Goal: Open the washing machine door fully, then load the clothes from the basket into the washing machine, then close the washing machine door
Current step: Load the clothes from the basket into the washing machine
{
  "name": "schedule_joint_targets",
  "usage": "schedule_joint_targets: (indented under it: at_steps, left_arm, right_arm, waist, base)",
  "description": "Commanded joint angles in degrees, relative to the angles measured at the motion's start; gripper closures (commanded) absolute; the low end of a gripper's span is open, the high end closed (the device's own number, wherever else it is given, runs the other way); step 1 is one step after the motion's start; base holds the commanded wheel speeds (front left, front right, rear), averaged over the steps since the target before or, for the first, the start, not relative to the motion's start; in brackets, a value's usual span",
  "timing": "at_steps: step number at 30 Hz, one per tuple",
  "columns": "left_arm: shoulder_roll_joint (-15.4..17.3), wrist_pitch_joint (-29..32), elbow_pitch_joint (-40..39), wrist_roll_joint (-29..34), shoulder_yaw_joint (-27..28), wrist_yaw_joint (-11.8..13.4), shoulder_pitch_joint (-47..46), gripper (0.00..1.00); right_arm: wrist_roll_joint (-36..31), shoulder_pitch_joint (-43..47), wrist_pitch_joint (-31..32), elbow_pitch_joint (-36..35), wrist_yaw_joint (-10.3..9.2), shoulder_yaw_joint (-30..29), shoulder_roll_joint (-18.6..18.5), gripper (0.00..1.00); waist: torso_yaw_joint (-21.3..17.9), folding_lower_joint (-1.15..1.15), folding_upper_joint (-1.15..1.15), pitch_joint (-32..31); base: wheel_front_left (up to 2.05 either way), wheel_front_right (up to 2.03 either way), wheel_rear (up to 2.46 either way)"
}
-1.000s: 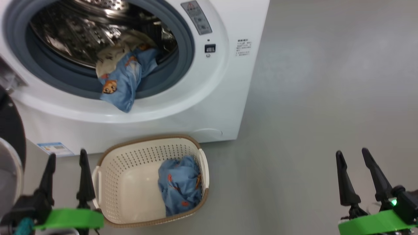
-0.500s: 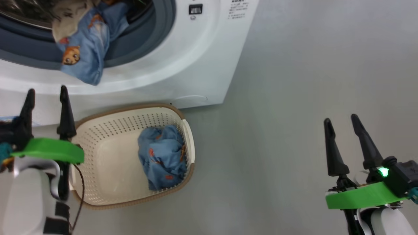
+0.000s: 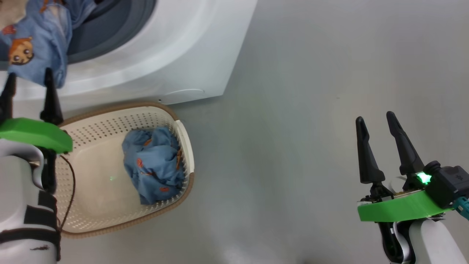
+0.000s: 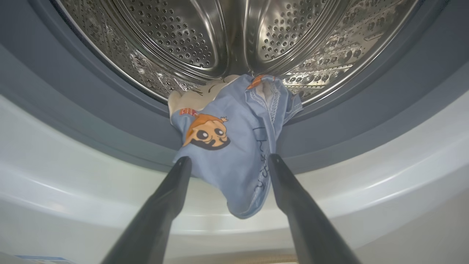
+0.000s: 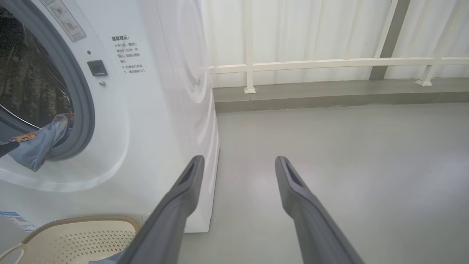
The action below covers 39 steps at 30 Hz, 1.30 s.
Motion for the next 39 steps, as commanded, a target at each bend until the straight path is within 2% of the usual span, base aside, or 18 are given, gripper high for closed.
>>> schedule_joint_targets:
  at_steps: [1, 12, 28, 29, 31, 32, 33, 34, 36, 37, 39]
  left_arm:
    - [2.5, -0.3, -0.2, -0.7, 1.6, 0.0, -1.2, 0.00]
    - [4.9, -0.3, 2.7, -0.2, 3.2, 1.4, -4.1, 0.00]
    - [7.7, -0.3, 7.8, 2.8, 1.7, 3.1, -7.4, 0.00]
    - [7.9, -0.3, 8.1, 2.9, 1.6, 3.1, -7.6, 0.09]
    - [8.1, -0.3, 8.5, 3.1, 1.3, 3.2, -8.1, 0.53]
    - [8.2, -0.3, 8.7, 3.2, 1.2, 3.2, -8.3, 0.60]
    - [8.2, -0.3, 8.7, 3.2, 1.2, 3.2, -8.3, 0.60]
    - [8.2, -0.3, 8.8, 3.2, 1.1, 3.2, -8.5, 0.69]
    - [8.0, -0.3, 8.6, 3.4, 0.7, 3.3, -8.9, 0.96]
    - [7.9, -0.3, 8.3, 3.5, 0.5, 3.3, -9.1, 1.00]
    - [7.6, -0.3, 7.3, 3.8, 0.1, 3.3, -9.4, 1.00]
  right_arm:
    - [0.3, -0.7, -0.4, -1.3, 0.25, 1.6, -0.4, 0.00]
    - [0.2, -1.4, -0.4, -1.5, 0.25, 2.3, 0.0, 0.00]
    - [0.4, -1.8, -0.4, -2.0, 0.25, 3.6, 0.4, 0.00]
    - [0.4, -1.8, -0.4, -2.0, 0.25, 3.6, 0.4, 0.00]
    - [0.5, -1.7, -0.4, -2.1, 0.25, 3.6, 0.4, 0.00]
    - [0.5, -1.7, -0.4, -2.1, 0.25, 3.5, 0.4, 0.00]
    - [0.5, -1.7, -0.4, -2.1, 0.25, 3.5, 0.4, 0.00]
    - [0.5, -1.7, -0.4, -2.2, 0.25, 3.5, 0.4, 0.00]
    - [0.5, -1.6, -0.4, -2.2, 0.25, 3.3, 0.5, 0.00]
    - [0.5, -1.7, -0.4, -2.2, 0.25, 3.2, 0.5, 0.00]
    - [0.5, -1.8, -0.4, -2.2, 0.25, 3.0, 0.5, 0.00]
  waist:
    - [-1.3, -0.01, 0.00, 1.2]
    - [-2.8, -0.01, 0.00, 2.4]
    - [-4.5, -0.01, 0.00, 3.5]
    - [-4.6, -0.01, 0.00, 3.6]
    - [-4.8, -0.01, 0.00, 3.7]
    - [-4.9, -0.01, 0.00, 3.8]
    - [-4.9, -0.01, 0.00, 3.8]
    - [-4.9, -0.01, 0.00, 3.8]
    - [-4.9, -0.01, 0.00, 4.0]
    - [-4.8, -0.01, 0.00, 4.0]
    - [-4.6, -0.01, 0.00, 4.1]
  base:
    - [0.00, 0.00, 0.00]
    - [0.00, 0.00, 0.00]
    - [0.00, 0.00, 0.00]
    - [0.00, 0.00, 0.00]
    - [0.00, 0.00, 0.00]
    - [0.00, 0.00, 0.00]
    - [0.00, 0.00, 0.00]
    - [0.00, 0.00, 0.00]
    - [0.00, 0.00, 0.00]
    - [0.00, 0.00, 0.00]
    - [0.00, 0.00, 0.00]
